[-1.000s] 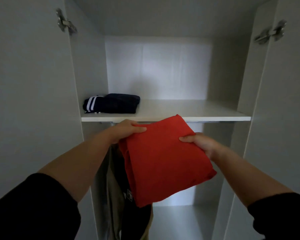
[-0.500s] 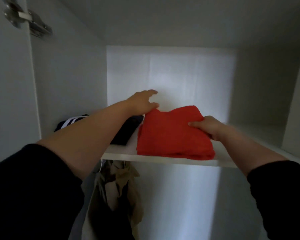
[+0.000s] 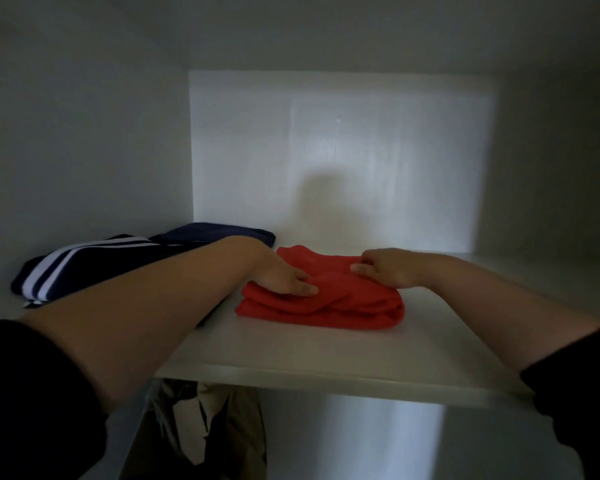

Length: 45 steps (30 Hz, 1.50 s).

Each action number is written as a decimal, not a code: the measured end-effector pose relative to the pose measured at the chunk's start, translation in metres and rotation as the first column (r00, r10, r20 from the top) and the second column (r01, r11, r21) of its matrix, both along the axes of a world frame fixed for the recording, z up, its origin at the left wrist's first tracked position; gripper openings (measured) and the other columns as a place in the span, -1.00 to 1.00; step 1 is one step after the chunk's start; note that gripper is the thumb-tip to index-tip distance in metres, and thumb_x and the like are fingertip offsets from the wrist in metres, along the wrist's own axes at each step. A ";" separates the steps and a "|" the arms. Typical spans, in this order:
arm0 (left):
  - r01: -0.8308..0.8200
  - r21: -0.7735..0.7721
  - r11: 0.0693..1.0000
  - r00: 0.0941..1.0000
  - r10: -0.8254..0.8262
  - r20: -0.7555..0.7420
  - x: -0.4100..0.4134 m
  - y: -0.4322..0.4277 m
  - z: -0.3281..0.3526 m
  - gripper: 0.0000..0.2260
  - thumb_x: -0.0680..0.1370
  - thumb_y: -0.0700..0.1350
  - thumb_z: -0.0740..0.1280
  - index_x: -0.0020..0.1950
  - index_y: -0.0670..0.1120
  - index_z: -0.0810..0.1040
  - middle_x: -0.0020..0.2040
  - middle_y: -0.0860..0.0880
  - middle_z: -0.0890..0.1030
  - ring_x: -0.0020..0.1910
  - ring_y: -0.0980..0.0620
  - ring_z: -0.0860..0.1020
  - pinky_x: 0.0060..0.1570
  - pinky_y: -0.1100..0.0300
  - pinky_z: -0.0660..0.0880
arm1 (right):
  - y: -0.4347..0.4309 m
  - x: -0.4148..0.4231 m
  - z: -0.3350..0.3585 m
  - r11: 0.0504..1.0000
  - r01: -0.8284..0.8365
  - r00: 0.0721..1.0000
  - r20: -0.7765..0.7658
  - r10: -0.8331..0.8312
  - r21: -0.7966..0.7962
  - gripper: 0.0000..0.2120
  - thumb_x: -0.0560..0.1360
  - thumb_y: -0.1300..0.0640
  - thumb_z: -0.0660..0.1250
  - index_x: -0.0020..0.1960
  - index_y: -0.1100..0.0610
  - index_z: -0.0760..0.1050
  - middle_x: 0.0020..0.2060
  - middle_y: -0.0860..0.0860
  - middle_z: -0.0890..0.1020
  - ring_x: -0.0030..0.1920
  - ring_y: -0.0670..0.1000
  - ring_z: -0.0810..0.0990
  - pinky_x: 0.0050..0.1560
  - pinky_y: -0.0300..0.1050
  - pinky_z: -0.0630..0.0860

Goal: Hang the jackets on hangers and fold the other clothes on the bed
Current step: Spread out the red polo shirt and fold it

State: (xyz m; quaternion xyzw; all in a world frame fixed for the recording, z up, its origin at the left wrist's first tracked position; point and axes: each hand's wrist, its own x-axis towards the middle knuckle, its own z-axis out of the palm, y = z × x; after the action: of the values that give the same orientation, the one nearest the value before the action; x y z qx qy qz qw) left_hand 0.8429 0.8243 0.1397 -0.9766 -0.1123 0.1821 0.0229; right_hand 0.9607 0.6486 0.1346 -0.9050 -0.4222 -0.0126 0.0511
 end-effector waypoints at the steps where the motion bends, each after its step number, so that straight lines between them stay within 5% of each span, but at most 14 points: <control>1: -0.013 0.010 1.000 1.000 0.013 -0.005 0.009 0.006 -0.002 -0.39 0.59 0.31 -0.09 0.57 0.06 -0.04 0.57 -0.01 0.06 0.52 -0.08 0.09 0.44 0.01 0.05 | 0.007 0.005 0.001 0.999 0.011 0.999 0.032 -0.012 0.052 -0.51 0.63 -0.18 0.02 0.30 0.17 0.42 0.23 0.11 0.53 0.19 0.09 0.50 0.19 -0.08 0.40; 3: -0.041 0.005 0.999 0.999 0.041 -0.005 0.028 0.020 -0.004 -0.38 0.58 0.33 -0.12 0.57 0.07 -0.03 0.57 -0.01 0.05 0.53 -0.09 0.08 0.47 -0.05 0.05 | 0.021 0.013 0.003 0.994 -0.001 0.998 0.059 -0.005 0.114 -0.49 0.61 -0.22 0.02 0.29 0.14 0.42 0.22 0.10 0.54 0.17 0.08 0.50 0.14 -0.10 0.39; 6: -0.055 -0.054 0.997 0.998 0.055 -0.008 0.057 0.038 -0.004 -0.39 0.58 0.33 -0.09 0.56 0.09 0.01 0.56 -0.01 0.08 0.52 -0.09 0.11 0.46 -0.07 0.08 | 0.037 0.024 0.004 0.993 -0.011 1.000 -0.015 0.009 -0.120 -0.33 0.55 -0.35 -0.02 0.43 0.11 0.31 0.36 0.07 0.44 0.31 0.06 0.41 0.26 -0.10 0.31; 11: -0.044 0.041 0.998 0.996 0.040 0.076 0.098 0.057 -0.014 -0.42 0.61 0.28 -0.07 0.57 0.09 -0.07 0.58 -0.02 -0.03 0.53 -0.11 0.05 0.45 -0.04 0.01 | 0.045 0.053 0.000 0.969 -0.020 0.984 -0.176 -0.024 -0.244 -0.08 0.42 -0.36 0.29 0.57 0.01 -0.05 0.52 0.00 0.18 0.49 0.03 0.20 0.46 -0.06 0.18; 17: -0.055 0.169 0.984 0.827 -0.050 0.559 0.129 0.075 -0.054 -0.54 0.66 0.07 0.00 0.55 0.01 0.07 0.52 -0.09 0.21 0.46 -0.14 0.22 0.42 -0.16 0.09 | 0.087 0.097 -0.027 0.990 0.082 0.995 0.060 -0.076 -0.114 -0.24 0.55 -0.17 0.23 0.56 0.11 -0.06 0.48 0.19 0.20 0.43 0.19 0.29 0.40 0.00 0.27; 20: -0.075 0.015 0.997 0.859 0.057 0.509 0.133 0.088 -0.063 -0.48 0.64 0.17 -0.06 0.57 0.05 -0.05 0.57 -0.07 0.07 0.53 -0.11 0.05 0.45 -0.16 -0.06 | 0.103 0.111 -0.040 0.997 0.070 0.991 0.114 -0.066 -0.028 -0.32 0.59 -0.08 0.21 0.56 0.13 -0.01 0.48 0.21 0.18 0.39 0.25 0.34 0.37 0.02 0.31; 27: -0.097 0.035 0.995 0.876 0.069 0.477 0.136 0.095 -0.068 -0.46 0.64 0.18 -0.04 0.57 0.04 -0.06 0.57 -0.05 0.04 0.54 -0.07 0.03 0.47 -0.10 -0.05 | 0.106 0.126 -0.056 0.991 0.135 0.960 0.247 -0.131 0.004 -0.43 0.62 -0.01 0.09 0.57 -0.02 -0.05 0.54 0.13 0.04 0.43 0.22 0.25 0.38 0.15 0.27; 31: -0.091 0.274 0.957 0.874 -0.055 0.483 0.134 0.093 -0.060 -0.50 0.64 0.16 -0.01 0.52 -0.03 0.17 0.48 -0.10 0.29 0.47 -0.10 0.21 0.42 -0.12 0.02 | 0.103 0.119 -0.051 0.997 0.042 0.997 0.066 -0.046 0.069 -0.34 0.60 -0.02 0.18 0.57 0.07 -0.06 0.55 0.16 -0.01 0.46 0.26 0.23 0.44 0.02 0.20; 35: -0.038 0.441 0.897 0.862 -0.193 0.468 0.123 0.081 -0.056 -0.58 0.63 0.13 0.04 0.36 -0.08 0.35 0.36 -0.10 0.44 0.36 -0.08 0.34 0.38 -0.04 0.15 | 0.090 0.106 -0.048 0.998 0.005 0.998 0.061 -0.009 0.060 -0.33 0.59 0.00 0.19 0.57 0.13 -0.06 0.54 0.16 0.01 0.48 0.21 0.20 0.45 0.00 0.19; 40: -0.036 0.350 0.936 0.876 -0.139 0.462 0.092 0.051 -0.057 -0.55 0.64 0.09 0.02 0.48 -0.06 0.25 0.45 -0.10 0.33 0.42 -0.09 0.28 0.39 -0.04 0.18 | 0.059 0.082 -0.051 1.000 0.004 0.999 0.041 -0.004 0.005 -0.39 0.63 -0.02 0.10 0.57 0.10 -0.08 0.56 0.12 -0.08 0.48 0.18 0.20 0.45 0.03 0.19; 45: -0.116 0.312 0.943 0.840 -0.075 0.538 0.058 0.005 -0.053 -0.47 0.60 0.13 0.10 0.53 -0.04 0.13 0.49 -0.10 0.23 0.44 -0.13 0.23 0.39 -0.10 0.19 | 0.014 0.053 -0.038 0.996 0.091 0.978 0.187 -0.094 0.026 -0.37 0.60 -0.01 0.17 0.56 0.08 -0.04 0.56 0.07 -0.01 0.52 0.14 0.09 0.44 0.26 0.04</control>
State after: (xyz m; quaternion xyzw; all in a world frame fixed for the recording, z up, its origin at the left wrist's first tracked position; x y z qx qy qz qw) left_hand 0.9011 0.8294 0.0867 -0.9684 -0.1540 -0.1231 0.1525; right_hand 1.0133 0.6625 0.0969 -0.9179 -0.3826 -0.1040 0.0183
